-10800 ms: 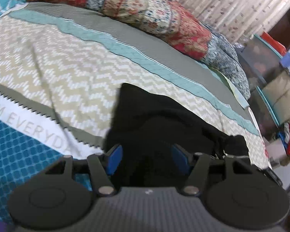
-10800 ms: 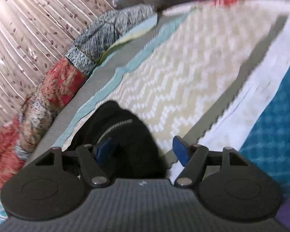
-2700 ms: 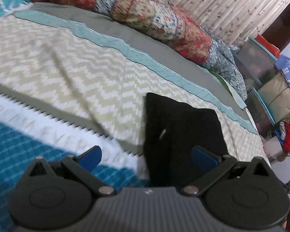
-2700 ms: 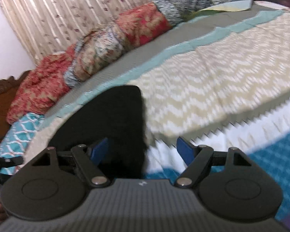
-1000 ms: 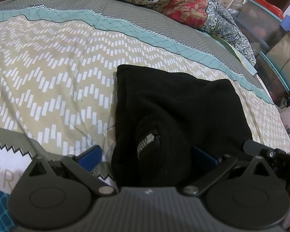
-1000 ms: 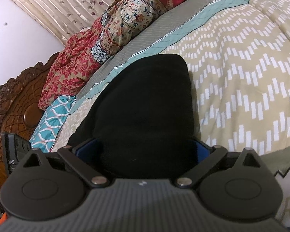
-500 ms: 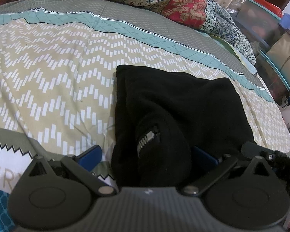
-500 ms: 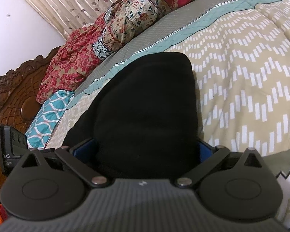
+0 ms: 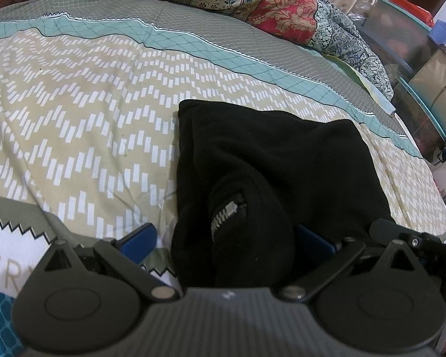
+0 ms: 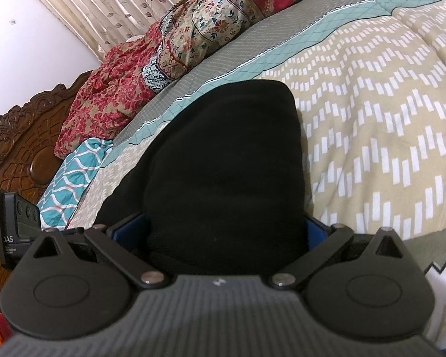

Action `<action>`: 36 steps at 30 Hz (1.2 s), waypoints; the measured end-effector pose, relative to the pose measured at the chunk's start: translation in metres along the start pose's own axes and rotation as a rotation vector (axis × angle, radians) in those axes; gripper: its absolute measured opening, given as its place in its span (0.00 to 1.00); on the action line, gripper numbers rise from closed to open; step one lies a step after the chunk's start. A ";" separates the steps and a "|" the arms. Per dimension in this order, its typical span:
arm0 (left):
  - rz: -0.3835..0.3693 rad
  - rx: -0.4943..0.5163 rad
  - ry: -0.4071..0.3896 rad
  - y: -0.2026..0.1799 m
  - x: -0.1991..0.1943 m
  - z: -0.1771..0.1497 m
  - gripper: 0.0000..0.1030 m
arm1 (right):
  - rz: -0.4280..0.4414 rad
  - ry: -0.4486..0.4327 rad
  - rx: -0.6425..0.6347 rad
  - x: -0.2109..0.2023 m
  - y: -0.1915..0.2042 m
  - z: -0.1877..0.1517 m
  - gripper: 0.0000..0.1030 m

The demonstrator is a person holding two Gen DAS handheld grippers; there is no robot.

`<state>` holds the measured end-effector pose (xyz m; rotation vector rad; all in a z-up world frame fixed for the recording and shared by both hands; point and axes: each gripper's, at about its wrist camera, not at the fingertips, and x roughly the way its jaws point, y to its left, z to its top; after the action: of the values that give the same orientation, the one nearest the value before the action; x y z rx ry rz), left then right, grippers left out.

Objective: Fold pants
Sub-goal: 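Grasp the folded black pants with the right gripper while the left gripper presses them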

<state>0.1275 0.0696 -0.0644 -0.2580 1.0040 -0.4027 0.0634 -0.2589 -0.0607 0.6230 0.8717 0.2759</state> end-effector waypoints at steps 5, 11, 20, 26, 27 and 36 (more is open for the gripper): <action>0.000 0.000 0.000 0.000 0.000 0.000 1.00 | -0.044 0.019 -0.018 0.002 0.009 0.001 1.00; 0.022 0.016 -0.023 -0.004 0.001 -0.004 1.00 | -0.071 0.026 -0.075 -0.004 0.023 -0.003 0.74; 0.005 0.005 -0.019 -0.002 -0.001 -0.003 1.00 | -0.122 -0.004 -0.136 -0.008 0.041 -0.006 0.58; -0.004 0.006 -0.008 -0.001 -0.001 -0.002 1.00 | -0.030 0.062 0.126 0.000 0.002 -0.006 0.78; -0.006 0.004 -0.010 -0.001 -0.001 -0.003 1.00 | -0.014 0.060 0.139 0.000 -0.002 -0.007 0.78; -0.002 -0.001 -0.029 -0.002 -0.003 -0.007 1.00 | -0.005 -0.002 0.081 -0.004 0.007 -0.019 0.85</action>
<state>0.1201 0.0691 -0.0649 -0.2647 0.9759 -0.3994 0.0464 -0.2475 -0.0628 0.6957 0.8854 0.2360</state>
